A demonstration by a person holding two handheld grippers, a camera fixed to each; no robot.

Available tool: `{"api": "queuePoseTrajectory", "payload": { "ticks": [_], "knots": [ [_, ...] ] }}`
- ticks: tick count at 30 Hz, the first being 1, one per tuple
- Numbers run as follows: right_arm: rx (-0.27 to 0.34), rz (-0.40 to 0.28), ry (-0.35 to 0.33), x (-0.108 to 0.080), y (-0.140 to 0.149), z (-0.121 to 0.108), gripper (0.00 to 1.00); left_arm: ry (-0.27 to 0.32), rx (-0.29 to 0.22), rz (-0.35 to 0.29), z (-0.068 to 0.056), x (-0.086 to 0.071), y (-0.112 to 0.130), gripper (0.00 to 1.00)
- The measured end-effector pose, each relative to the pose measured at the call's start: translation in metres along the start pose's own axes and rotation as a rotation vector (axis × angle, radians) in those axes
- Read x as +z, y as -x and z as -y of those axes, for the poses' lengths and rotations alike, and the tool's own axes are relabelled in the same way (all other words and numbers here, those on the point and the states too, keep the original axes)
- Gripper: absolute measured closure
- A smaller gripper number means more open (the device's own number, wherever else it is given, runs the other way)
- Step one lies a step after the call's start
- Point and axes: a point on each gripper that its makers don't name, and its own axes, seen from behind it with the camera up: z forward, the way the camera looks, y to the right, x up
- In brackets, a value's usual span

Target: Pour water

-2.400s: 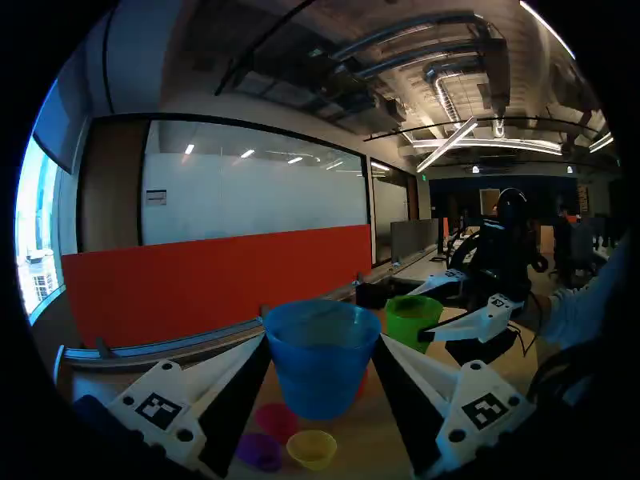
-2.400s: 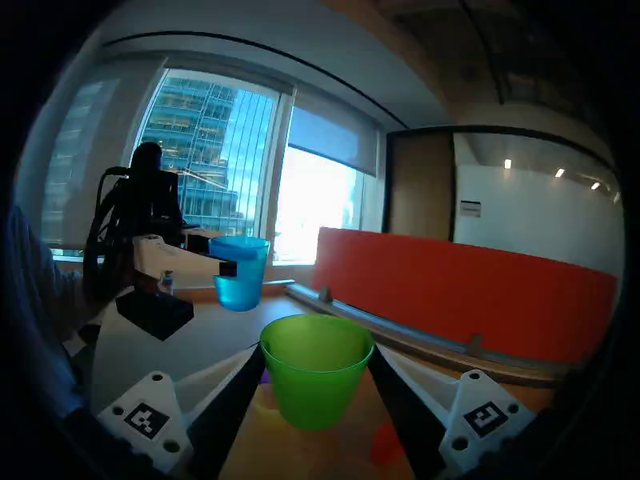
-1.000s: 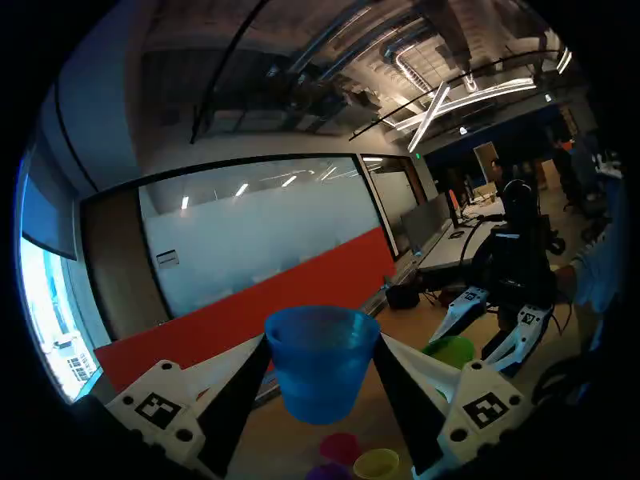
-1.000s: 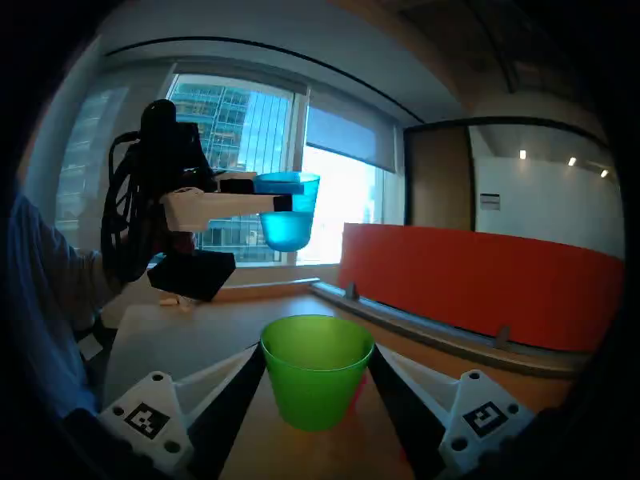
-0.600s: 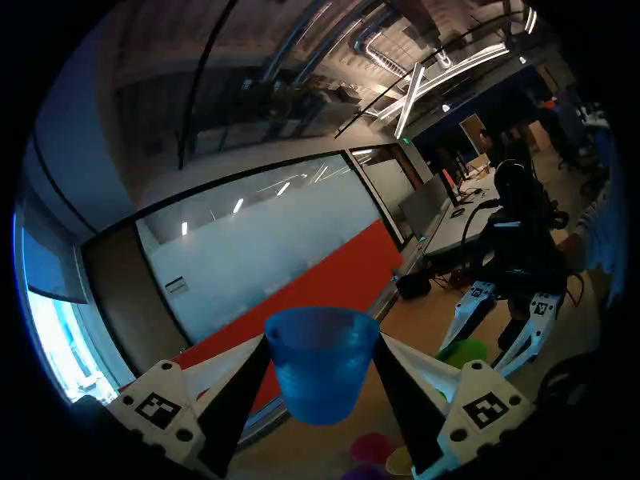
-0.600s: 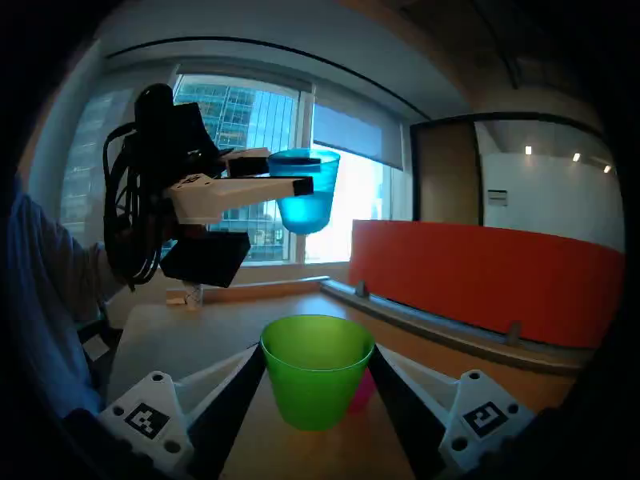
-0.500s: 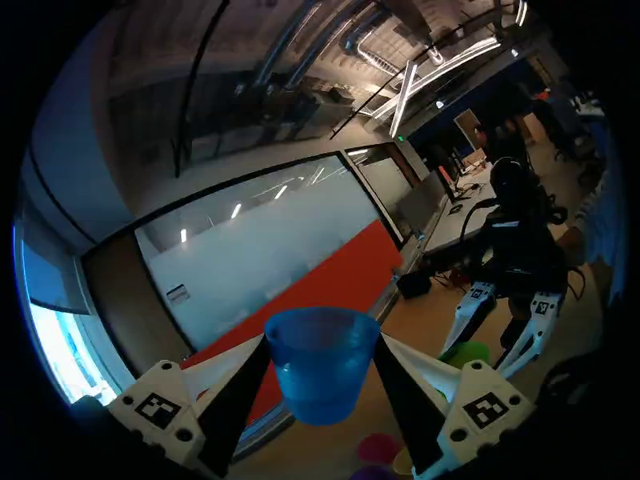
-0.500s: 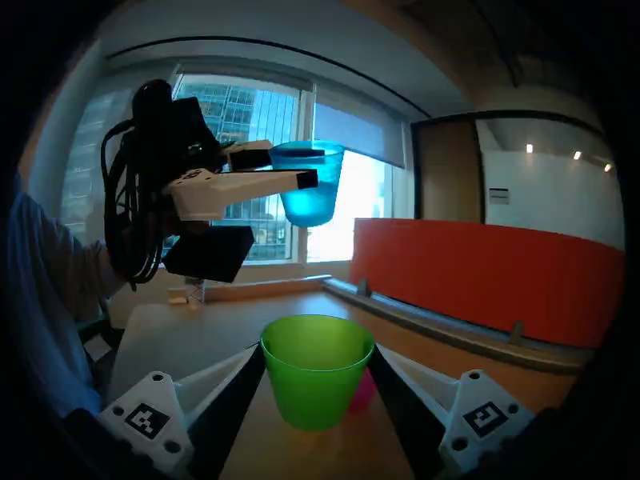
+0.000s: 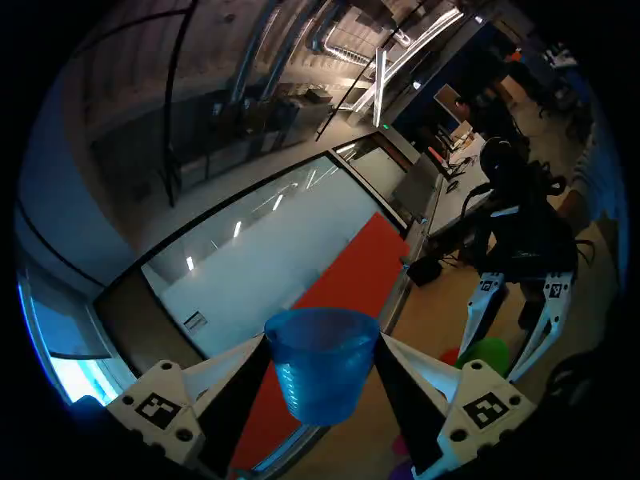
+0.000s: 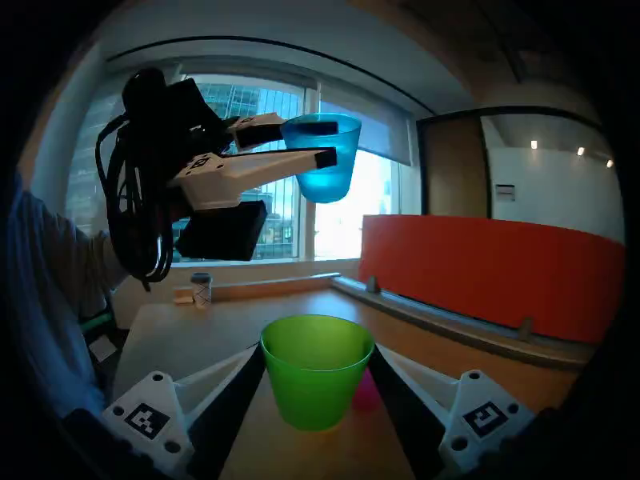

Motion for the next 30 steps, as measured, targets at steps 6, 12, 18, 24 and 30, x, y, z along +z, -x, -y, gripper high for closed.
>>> {"api": "queuePoseTrajectory", "payload": {
  "ticks": [6, 12, 18, 24, 30],
  "knots": [
    [0.004, 0.004, -0.009, 0.005, 0.002, 0.003, 0.08, -0.009, 0.069, -0.01, 0.001, -0.001, -0.008, 0.14],
    [0.004, 0.009, -0.019, 0.008, 0.002, 0.007, 0.08, -0.013, 0.127, -0.011, 0.001, 0.001, -0.012, 0.14],
    [0.002, 0.014, -0.02, 0.009, 0.003, 0.008, 0.08, -0.014, 0.166, -0.012, 0.002, 0.003, -0.014, 0.14],
    [0.005, 0.016, -0.019, 0.009, 0.004, 0.007, 0.08, -0.017, 0.204, -0.017, 0.003, 0.004, -0.017, 0.14],
    [0.006, 0.016, -0.019, 0.01, 0.005, 0.006, 0.08, -0.022, 0.237, -0.02, 0.004, 0.004, -0.02, 0.14]
  ]
}}
